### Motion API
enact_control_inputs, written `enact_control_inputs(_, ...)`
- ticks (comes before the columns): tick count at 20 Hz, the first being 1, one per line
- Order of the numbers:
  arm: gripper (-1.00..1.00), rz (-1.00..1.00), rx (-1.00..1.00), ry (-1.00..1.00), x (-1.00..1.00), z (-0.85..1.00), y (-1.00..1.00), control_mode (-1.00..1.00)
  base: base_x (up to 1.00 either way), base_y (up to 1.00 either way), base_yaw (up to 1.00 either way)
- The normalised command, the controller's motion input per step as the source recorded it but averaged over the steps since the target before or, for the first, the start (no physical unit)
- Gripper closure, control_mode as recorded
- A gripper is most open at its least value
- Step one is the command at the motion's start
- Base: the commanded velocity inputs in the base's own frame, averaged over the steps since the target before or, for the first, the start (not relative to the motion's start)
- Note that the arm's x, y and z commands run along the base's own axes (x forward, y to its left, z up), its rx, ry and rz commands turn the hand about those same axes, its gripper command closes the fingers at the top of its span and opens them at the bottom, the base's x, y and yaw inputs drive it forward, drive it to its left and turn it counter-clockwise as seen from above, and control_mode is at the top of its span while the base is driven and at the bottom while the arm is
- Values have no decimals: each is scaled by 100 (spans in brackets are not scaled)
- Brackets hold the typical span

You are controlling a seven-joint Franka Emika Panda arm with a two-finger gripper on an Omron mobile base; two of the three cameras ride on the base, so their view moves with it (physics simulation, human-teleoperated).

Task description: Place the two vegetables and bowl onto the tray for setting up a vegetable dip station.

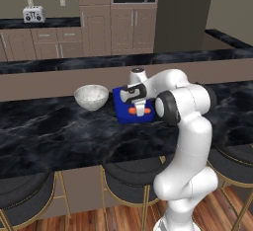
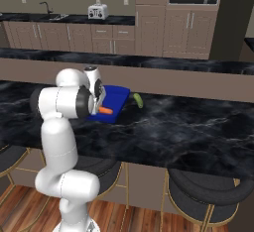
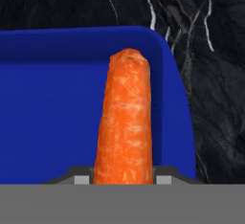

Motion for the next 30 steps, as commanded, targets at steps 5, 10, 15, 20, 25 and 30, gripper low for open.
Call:
enact_control_inputs(5, 100, 0, 0, 0, 0, -22, 0, -100, 0, 0, 0)
enact_control_inputs(10, 100, 0, 0, 0, 0, -6, 0, -100, 0, 0, 0)
enact_control_inputs(15, -100, 0, 0, 0, 0, 0, 0, -100, 0, 0, 0)
enact_control_inputs(20, -100, 0, 0, 0, 0, 0, 0, -100, 0, 0, 0)
enact_control_inputs(25, -100, 0, 0, 0, 0, 6, 0, -100, 0, 0, 0)
enact_control_inputs(30, -100, 0, 0, 0, 0, 34, 0, -100, 0, 0, 0)
